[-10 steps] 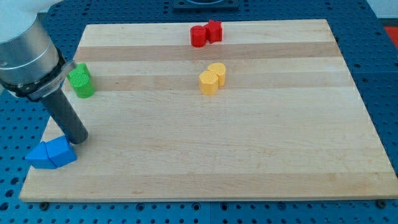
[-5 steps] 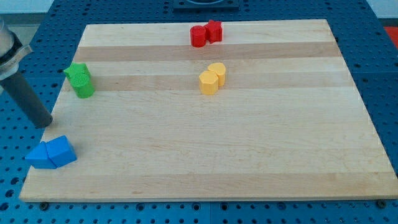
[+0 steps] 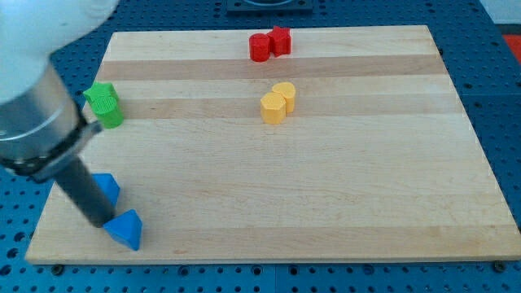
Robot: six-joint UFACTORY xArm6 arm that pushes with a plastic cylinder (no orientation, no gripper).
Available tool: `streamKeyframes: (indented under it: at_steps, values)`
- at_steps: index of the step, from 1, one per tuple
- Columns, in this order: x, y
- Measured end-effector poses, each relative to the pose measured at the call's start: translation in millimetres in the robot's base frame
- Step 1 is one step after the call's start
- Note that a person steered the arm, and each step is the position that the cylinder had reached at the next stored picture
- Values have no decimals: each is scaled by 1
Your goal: Place the triangle at the top left corner of the board
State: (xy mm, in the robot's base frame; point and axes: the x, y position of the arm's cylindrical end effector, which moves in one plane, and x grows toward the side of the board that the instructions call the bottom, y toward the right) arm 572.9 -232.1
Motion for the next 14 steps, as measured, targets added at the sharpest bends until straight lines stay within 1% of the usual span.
streamKeyframes:
  at_steps: [1, 2, 3, 4, 5, 6, 7, 8, 9, 10, 11, 12, 14]
  values:
    - [14, -57]
    - [44, -49]
    - [46, 2]
    - [30, 66]
    - [-13, 101]
    - [-48, 127]
    - [-30, 124]
    - [-6, 98]
    - [-43, 64]
    - [-115, 64]
    - [-164, 64]
    - [-151, 63]
    - [-77, 64]
